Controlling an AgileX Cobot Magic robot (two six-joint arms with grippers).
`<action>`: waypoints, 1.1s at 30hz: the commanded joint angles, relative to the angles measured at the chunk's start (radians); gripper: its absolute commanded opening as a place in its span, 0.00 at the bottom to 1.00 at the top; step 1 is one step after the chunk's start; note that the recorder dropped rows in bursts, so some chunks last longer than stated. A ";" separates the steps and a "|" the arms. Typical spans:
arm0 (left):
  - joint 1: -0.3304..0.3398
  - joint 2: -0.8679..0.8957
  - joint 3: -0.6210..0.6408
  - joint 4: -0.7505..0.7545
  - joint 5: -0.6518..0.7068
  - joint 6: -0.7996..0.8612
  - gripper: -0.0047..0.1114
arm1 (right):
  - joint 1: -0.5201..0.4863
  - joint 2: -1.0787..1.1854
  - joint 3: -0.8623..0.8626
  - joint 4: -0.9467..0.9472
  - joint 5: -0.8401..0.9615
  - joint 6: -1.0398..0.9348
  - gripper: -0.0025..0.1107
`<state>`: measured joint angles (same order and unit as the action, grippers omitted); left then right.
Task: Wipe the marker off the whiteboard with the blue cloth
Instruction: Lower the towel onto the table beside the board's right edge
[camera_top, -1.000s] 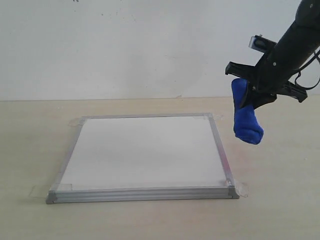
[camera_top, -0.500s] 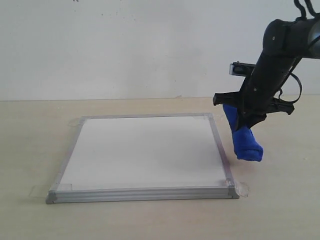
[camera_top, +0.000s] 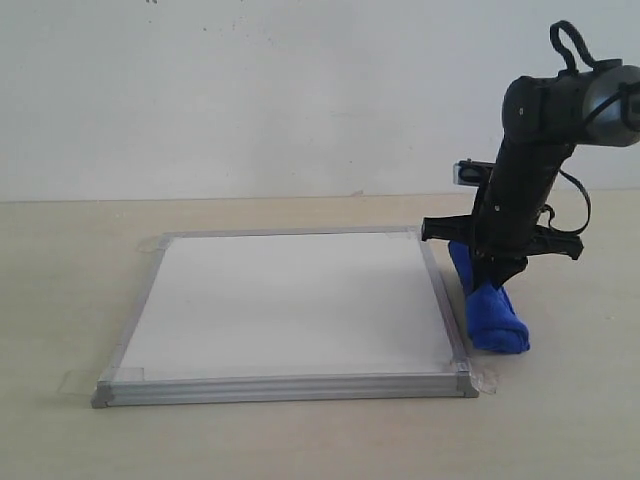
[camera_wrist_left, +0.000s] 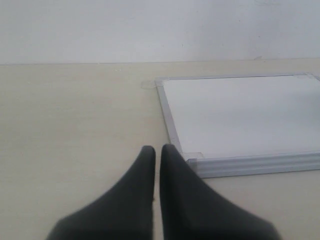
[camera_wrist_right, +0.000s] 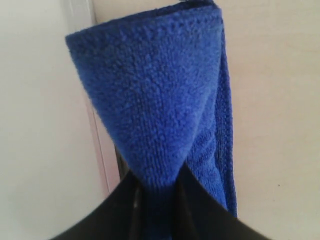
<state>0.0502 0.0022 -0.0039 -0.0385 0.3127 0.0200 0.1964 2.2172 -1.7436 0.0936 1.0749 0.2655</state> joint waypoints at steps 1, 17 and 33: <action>-0.002 -0.002 0.004 -0.002 -0.006 -0.005 0.07 | 0.002 -0.004 -0.002 -0.003 -0.032 0.005 0.02; -0.002 -0.002 0.004 -0.002 -0.006 -0.005 0.07 | 0.005 0.031 -0.002 -0.003 -0.115 -0.001 0.02; -0.002 -0.002 0.004 -0.002 -0.006 -0.005 0.07 | 0.005 0.031 -0.002 0.008 -0.065 -0.098 0.02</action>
<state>0.0502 0.0022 -0.0039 -0.0385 0.3127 0.0200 0.1992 2.2495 -1.7436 0.0956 0.9964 0.1794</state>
